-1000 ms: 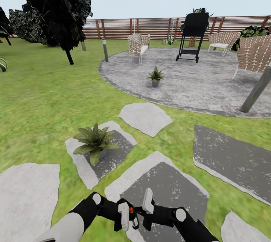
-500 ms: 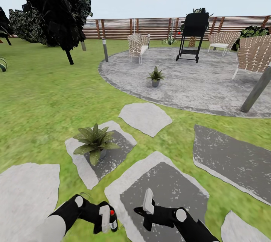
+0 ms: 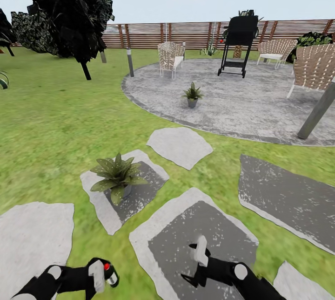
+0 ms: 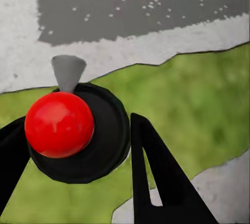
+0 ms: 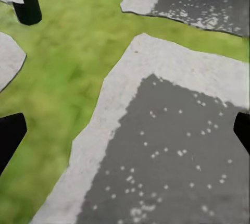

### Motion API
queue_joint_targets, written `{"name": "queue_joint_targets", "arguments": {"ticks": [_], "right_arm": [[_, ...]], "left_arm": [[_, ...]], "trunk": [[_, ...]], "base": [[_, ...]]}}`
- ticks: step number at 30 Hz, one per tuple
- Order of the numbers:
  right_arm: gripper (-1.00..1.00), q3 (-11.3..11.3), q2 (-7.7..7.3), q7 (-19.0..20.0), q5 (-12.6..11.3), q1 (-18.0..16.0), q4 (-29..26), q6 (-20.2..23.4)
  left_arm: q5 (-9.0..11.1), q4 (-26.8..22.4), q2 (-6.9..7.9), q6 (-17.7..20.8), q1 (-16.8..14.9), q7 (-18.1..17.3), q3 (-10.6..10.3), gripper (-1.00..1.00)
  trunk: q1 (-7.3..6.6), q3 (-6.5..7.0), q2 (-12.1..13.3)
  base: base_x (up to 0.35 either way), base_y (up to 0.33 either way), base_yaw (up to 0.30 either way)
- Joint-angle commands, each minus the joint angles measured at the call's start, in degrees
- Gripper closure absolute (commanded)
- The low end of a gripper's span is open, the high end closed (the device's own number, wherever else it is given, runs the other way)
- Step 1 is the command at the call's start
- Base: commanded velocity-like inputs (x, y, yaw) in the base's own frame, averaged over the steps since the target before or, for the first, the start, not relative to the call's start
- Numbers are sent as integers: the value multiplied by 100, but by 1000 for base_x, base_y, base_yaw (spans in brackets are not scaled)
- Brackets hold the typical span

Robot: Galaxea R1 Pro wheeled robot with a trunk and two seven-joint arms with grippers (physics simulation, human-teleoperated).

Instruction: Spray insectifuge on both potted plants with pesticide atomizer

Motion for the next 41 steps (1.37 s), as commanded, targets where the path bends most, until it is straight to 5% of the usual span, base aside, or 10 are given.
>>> {"name": "queue_joint_targets", "arguments": {"ticks": [1, 6, 11, 15, 16, 18, 21, 27, 32, 41], "right_arm": [[-100, 8, -59, -152, 35, -3, 207, -37], [-100, -488, -154, -1279, -93, -3, 1481, -47], [-100, -850, -106, -3545, -164, 10, 2243, -69], [-100, -870, -102, -4243, -1218, 20, 2581, -525], [-100, -871, -114, -4296, -1765, 25, 2638, -628], [-100, -869, -117, -4324, -2270, 31, 2712, -680], [-100, -857, -92, -4329, -2604, 40, 2748, -702], [-100, -845, -44, -4320, -2636, 41, 2758, -699], [-100, -837, 245, -4305, -2586, 42, 2845, -679], [-100, -837, 283, -4312, -2583, 299, 2884, -671]], "left_arm": [[174, 0, -5, -6, 53, 133, 58, 100], [1339, 11, -97, 2, 492, 1736, 72, 100], [2785, 684, -154, -70, 573, 3443, 321, 100], [3491, 791, -168, -142, 826, 4462, 348, 100], [3577, 836, -175, -221, 896, 4770, 350, 100], [3626, 888, -179, -255, 929, 5010, 360, 100], [3650, 934, -228, -261, 945, 5296, 373, 100], [3652, 1258, -272, -302, 954, 5336, 369, 100], [3650, 1275, -277, -304, 954, 5335, 369, 100], [3649, 1257, -273, -313, 954, 5339, 369, 100]], "trunk": [[-1, -4, -2], [-1, -4, -2], [-1, -4, -2], [-1, -4, -2], [-1, -4, -2], [-1, -4, -2], [-1, -4, -2], [-1, -4, -2], [-1, -4, -2], [-1, -4, -2]], "base": [[0, 0, 0], [0, 0, 0], [0, 0, 0], [0, 0, 0], [0, 0, 0], [0, 0, 0], [0, 0, 0], [0, 0, 0], [0, 0, 0], [0, 0, 0]]}}
